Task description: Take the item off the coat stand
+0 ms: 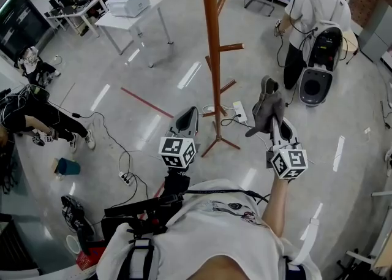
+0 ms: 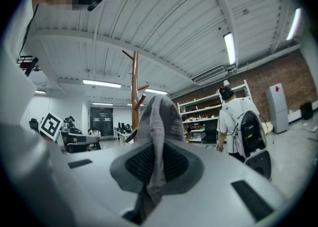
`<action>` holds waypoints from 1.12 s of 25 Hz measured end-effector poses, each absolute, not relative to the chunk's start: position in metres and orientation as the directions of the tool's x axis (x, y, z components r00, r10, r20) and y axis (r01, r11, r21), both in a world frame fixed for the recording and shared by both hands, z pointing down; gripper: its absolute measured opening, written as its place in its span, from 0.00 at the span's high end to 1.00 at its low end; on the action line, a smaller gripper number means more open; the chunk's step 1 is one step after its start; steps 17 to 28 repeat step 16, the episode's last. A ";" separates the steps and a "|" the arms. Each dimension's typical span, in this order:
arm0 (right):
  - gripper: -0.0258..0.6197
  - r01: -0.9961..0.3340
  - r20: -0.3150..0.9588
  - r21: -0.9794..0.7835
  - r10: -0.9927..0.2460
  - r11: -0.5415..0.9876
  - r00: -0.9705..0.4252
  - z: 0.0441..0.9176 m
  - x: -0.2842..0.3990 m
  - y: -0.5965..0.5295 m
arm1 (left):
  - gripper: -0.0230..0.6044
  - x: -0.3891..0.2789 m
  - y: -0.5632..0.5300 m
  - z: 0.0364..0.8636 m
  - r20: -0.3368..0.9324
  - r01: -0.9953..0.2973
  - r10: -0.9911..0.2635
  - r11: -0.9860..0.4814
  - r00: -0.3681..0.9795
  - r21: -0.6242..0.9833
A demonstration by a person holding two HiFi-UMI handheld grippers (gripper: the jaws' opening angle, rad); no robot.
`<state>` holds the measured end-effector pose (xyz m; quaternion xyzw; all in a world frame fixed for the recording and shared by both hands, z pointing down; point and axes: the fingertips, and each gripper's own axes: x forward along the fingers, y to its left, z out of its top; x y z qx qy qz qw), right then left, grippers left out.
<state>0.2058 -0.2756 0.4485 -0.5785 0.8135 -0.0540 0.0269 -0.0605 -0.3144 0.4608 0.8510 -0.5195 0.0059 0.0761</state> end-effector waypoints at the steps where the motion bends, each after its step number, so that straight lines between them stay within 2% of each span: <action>1: 0.93 -0.938 0.020 -0.119 -0.944 0.325 -0.329 0.449 0.206 -0.275 | 0.97 -0.060 -0.314 0.462 0.092 -0.884 -0.882 -0.451 0.462 0.123; 28: 0.93 -0.942 0.027 -0.118 -0.948 0.313 -0.318 0.457 0.208 -0.277 | 0.97 -0.054 -0.318 0.469 0.099 -0.875 -0.870 -0.472 0.482 0.111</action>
